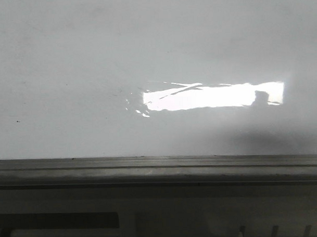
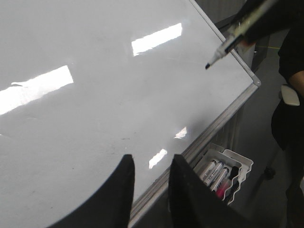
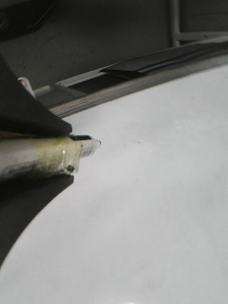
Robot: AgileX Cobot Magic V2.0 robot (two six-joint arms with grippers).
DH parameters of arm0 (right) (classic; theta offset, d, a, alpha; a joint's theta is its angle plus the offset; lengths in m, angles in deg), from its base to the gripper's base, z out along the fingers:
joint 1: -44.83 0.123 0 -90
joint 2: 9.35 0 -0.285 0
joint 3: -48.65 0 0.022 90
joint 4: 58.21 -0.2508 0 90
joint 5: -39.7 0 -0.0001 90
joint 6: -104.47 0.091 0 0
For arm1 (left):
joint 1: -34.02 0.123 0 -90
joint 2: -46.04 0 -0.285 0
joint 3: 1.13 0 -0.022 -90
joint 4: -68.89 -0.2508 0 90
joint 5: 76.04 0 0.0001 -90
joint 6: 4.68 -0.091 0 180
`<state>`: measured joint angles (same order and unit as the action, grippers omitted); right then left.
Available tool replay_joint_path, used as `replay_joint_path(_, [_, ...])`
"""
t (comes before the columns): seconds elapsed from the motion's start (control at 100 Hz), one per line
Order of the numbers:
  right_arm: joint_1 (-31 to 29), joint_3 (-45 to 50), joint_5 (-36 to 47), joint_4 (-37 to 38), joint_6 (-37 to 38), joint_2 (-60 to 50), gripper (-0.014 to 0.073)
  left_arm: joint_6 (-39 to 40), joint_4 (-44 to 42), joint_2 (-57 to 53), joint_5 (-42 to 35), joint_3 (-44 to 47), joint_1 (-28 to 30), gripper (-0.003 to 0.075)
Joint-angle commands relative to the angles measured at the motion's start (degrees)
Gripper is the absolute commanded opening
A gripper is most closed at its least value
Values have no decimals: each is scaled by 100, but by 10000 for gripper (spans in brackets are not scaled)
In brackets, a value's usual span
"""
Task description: Write number 6 on whiteboard
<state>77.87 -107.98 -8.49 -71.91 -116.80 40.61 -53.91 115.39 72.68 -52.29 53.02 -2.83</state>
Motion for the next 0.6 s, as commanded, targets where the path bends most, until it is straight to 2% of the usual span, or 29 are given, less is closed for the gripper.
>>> replay_joint_path(0.0, [-27,-526,63,353,1989,16,-43,54,225,48,-281,-165,12,156])
replay_joint_path(0.03, [-27,-576,34,366,2472,16,-43,54,254,48,-281,-165,12,156])
replay_joint_path(0.1, [-27,-577,10,262,3047,-8,-43,54,323,48,-281,-165,12,156])
replay_joint_path(0.2, [-5,-310,119,-20,3063,-56,-41,54,338,48,-281,-165,12,156])
replay_joint_path(0.39, [-5,954,848,-91,3063,-598,-41,54,360,48,-281,-165,12,156])
replay_joint_path(0.59, [-5,2046,2296,12,3063,-1142,-41,54,391,48,-292,-165,12,156])
